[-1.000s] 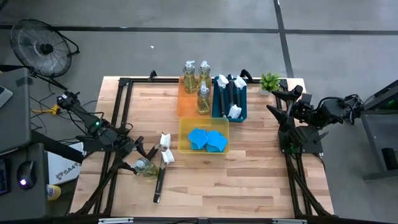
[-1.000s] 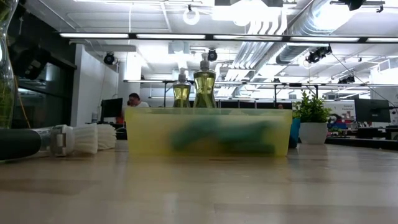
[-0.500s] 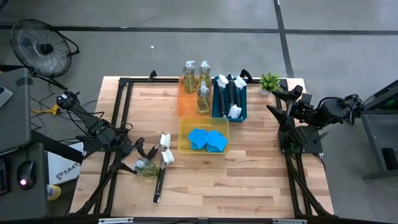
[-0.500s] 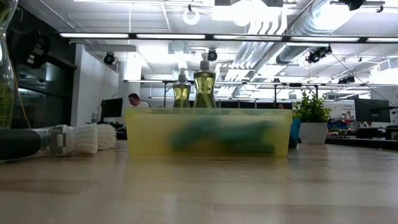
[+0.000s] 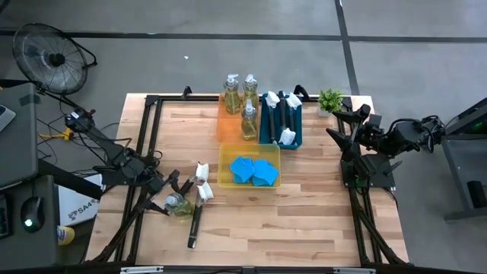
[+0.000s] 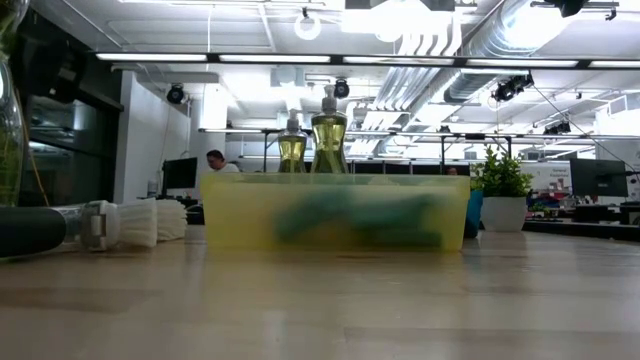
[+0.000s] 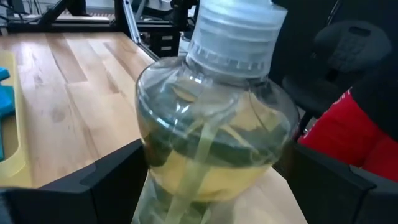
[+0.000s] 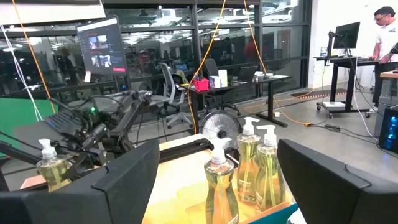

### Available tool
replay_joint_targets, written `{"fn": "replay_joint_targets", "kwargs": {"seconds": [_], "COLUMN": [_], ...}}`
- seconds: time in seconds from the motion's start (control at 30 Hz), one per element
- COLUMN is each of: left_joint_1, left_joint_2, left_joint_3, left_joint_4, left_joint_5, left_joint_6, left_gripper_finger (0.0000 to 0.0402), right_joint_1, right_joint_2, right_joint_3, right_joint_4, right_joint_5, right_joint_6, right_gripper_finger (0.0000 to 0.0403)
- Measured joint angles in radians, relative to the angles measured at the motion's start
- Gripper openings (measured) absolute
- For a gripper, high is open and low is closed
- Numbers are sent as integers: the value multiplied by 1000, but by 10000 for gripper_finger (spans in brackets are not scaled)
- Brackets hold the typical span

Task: Pick & Place Kitchen Sink Supplies
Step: Put the dish soap into the orange bin

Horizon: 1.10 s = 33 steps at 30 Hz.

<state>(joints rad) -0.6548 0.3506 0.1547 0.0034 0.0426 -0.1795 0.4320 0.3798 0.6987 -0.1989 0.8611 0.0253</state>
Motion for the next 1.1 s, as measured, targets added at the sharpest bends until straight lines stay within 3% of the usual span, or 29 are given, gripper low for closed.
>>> {"fn": "replay_joint_targets", "kwargs": {"seconds": [0.8,1.1], "left_joint_1": [0,0], "left_joint_2": [238,285], "left_joint_3": [0,0], "left_joint_4": [286,321], "left_joint_5": [-8,-17], "left_joint_6": [0,-8], "left_gripper_finger": [348,348], "right_joint_1": [0,0], "right_joint_2": [0,0], "right_joint_3": [0,0], "right_joint_4": [0,0], "right_joint_5": [0,0], "right_joint_6": [0,0], "right_gripper_finger": [321,321]}}
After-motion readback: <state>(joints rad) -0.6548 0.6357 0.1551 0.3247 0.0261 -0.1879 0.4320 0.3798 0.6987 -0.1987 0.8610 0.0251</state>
